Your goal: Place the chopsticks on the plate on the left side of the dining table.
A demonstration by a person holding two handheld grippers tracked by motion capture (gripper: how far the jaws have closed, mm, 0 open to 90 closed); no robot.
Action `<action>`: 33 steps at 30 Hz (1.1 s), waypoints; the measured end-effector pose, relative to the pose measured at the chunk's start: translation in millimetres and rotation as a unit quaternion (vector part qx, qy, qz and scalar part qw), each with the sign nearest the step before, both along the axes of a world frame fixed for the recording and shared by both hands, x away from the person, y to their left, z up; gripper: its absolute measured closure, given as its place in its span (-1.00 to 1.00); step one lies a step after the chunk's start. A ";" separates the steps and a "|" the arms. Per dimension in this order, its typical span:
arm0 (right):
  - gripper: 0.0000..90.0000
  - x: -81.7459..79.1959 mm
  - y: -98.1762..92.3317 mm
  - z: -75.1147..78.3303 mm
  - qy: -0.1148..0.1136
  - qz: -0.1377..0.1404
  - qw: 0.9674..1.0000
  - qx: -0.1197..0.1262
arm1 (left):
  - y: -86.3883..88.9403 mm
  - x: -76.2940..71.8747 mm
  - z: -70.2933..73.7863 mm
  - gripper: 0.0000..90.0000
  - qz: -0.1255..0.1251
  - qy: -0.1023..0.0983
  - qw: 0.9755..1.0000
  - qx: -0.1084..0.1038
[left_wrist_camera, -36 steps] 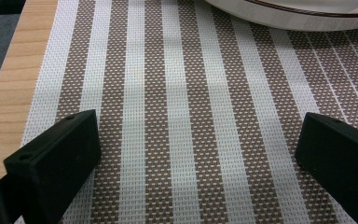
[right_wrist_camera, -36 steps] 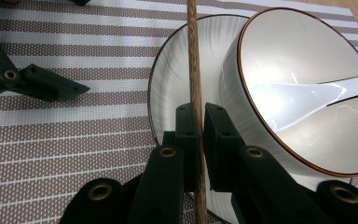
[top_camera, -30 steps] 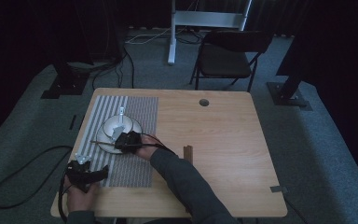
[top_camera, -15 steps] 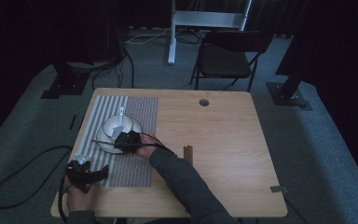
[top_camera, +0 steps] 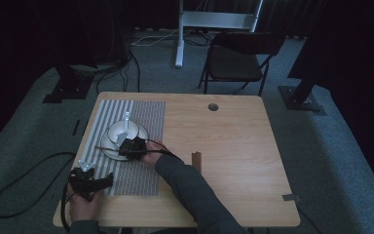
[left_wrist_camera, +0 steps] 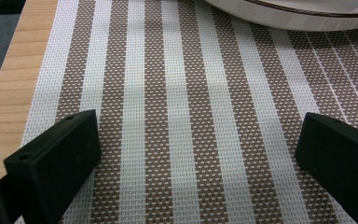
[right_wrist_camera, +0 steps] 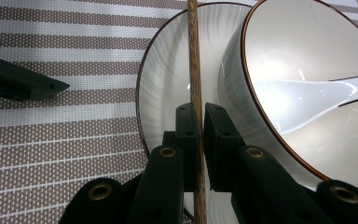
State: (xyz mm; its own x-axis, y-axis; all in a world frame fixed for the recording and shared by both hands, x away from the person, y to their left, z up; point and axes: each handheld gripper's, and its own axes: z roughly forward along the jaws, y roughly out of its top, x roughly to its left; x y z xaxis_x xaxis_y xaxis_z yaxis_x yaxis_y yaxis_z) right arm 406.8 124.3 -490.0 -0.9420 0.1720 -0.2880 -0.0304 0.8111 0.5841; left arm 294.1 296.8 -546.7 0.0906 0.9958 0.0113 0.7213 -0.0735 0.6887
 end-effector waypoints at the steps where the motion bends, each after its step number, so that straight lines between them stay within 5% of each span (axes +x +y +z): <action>1: 0.89 0.1 0.1 -0.2 0.000 0.000 1.000 0.000 | 0.0 0.0 0.0 -0.99 0.000 0.000 1.000 0.000; 33: 0.88 -0.9 9.3 -6.4 -0.011 0.002 1.000 -0.012 | 0.3 0.0 0.2 -0.99 -0.002 0.001 1.000 0.001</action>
State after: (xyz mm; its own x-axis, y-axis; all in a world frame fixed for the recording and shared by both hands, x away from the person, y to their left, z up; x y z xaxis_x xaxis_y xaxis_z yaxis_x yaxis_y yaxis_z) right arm 406.0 133.6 -496.4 -0.9360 0.1603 -0.3134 -0.0475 0.8246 0.5636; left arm 294.1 297.1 -546.5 0.0942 0.9955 0.0139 0.7226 -0.0779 0.6868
